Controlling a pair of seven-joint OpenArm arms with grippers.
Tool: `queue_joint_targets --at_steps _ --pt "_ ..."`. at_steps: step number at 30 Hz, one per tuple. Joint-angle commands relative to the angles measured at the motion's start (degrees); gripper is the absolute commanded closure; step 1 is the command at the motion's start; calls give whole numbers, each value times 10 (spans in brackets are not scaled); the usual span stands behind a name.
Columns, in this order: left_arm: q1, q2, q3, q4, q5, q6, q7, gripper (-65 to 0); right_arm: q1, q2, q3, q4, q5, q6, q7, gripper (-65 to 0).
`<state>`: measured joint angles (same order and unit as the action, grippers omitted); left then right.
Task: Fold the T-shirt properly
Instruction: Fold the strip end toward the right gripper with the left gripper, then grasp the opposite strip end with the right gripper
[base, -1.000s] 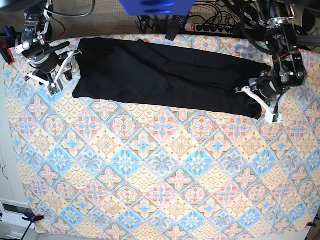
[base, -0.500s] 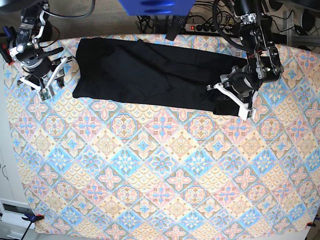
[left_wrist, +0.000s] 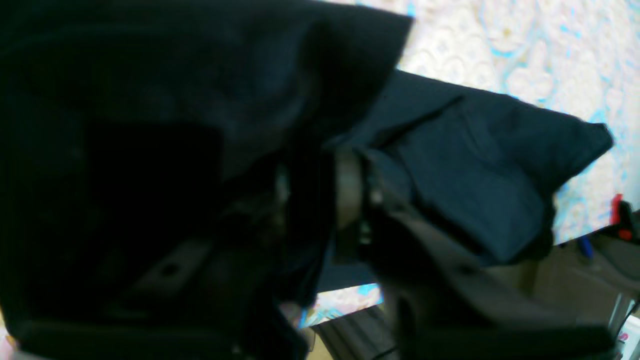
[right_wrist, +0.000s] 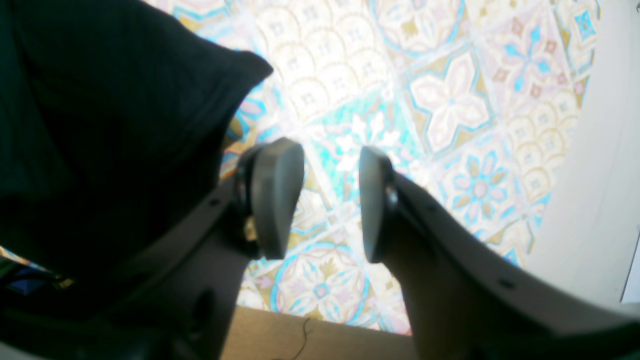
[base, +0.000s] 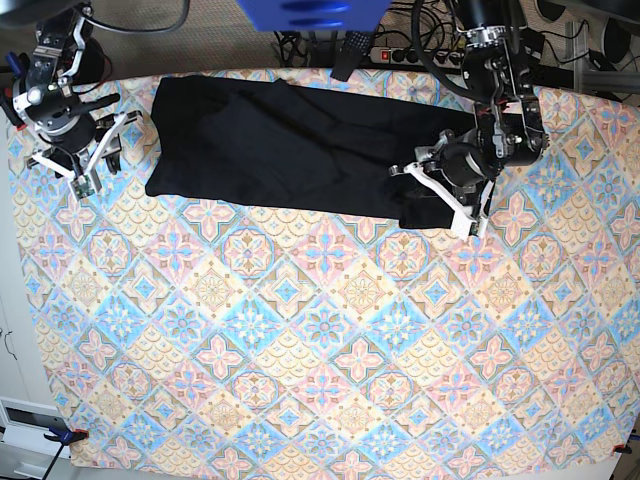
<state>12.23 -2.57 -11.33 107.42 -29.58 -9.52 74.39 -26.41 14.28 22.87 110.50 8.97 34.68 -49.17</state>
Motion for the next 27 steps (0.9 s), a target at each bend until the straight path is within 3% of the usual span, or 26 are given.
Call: queue_joint_targets --at_steps 1,4,6,11,16,18,21,23,27 --pt "-4 -2 -1 9 -7 -2 -3 -194 1 7 3 11 1 -3 9 -221" --pt "-5 -8 10 10 -25 -3 14 -267 1 7 3 11 1 -3 9 -221" --pt "-6 -32 23 12 -61 -3 29 -289 1 7 3 11 1 -3 9 -221" --pt "-3 -80 -2 12 -154 1 31 -302 1 7 3 11 2 -2 9 -221" --pt "-2 -126 -58 12 -163 1 31 -300 0 7 2 11 6 0 -5 -223" --pt "-2 -144 -70 12 -163 1 31 -300 0 7 2 11 33 1 -34 -227" --pt "-2 -163 -82 12 -163 1 30 -300 3 7 6 10 123 1 -72 -260" --pt "-2 -169 -83 10 -163 1 30 -300 3 12 7 5 180 1 -85 -277" --pt "-2 -170 -81 10 -160 1 30 -300 4 12 5 -1 229 1 -90 -281"
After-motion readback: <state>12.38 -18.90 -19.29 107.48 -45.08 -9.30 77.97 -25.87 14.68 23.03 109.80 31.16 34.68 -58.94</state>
